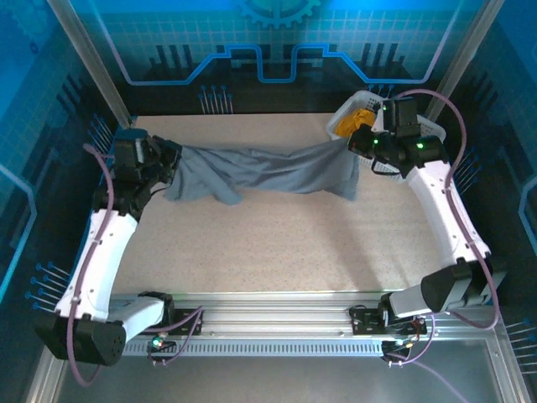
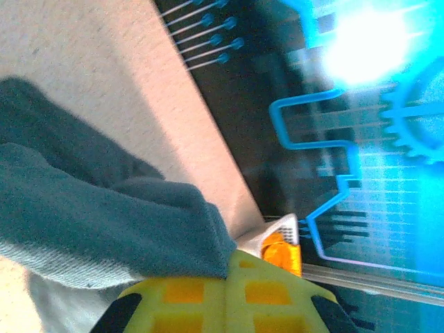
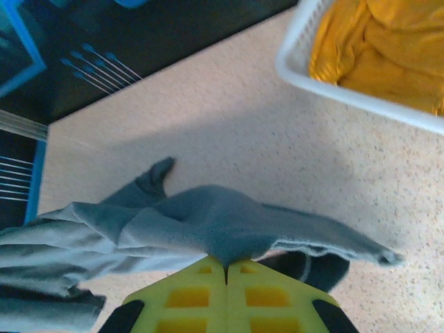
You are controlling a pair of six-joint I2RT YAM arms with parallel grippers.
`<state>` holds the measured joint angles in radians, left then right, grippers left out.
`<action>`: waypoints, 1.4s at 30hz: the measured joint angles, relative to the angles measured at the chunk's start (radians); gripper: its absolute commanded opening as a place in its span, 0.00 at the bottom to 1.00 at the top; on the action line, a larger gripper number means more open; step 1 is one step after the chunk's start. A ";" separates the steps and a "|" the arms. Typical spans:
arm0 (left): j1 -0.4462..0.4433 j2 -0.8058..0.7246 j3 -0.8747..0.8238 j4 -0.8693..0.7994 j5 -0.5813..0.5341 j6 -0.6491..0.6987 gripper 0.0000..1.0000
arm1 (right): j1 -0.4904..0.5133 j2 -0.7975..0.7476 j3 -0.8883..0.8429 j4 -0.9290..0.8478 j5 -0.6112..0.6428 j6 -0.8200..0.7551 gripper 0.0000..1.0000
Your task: Fold and stack the t-shirts
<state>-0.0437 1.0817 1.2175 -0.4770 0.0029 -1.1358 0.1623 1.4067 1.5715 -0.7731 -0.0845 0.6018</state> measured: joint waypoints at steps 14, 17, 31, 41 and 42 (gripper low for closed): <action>0.023 -0.292 0.218 -0.018 -0.136 0.148 0.00 | 0.000 -0.468 -0.076 0.132 -0.002 0.007 0.00; 0.025 -0.231 0.322 -0.017 -0.165 0.163 0.00 | 0.000 -0.443 -0.044 0.155 -0.006 0.007 0.00; 0.158 0.650 0.408 0.101 -0.018 0.145 0.71 | 0.003 0.515 0.323 0.070 -0.074 -0.007 0.51; 0.175 0.483 0.122 0.097 0.118 0.202 0.57 | 0.077 0.719 0.390 -0.084 -0.003 -0.040 0.44; 0.175 0.421 0.061 0.096 0.124 0.202 0.56 | 0.088 0.738 0.405 -0.083 0.009 -0.038 0.43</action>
<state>0.1318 1.5024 1.2785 -0.3809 0.1265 -0.9337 0.2504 2.1445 1.9762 -0.8562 -0.0757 0.5640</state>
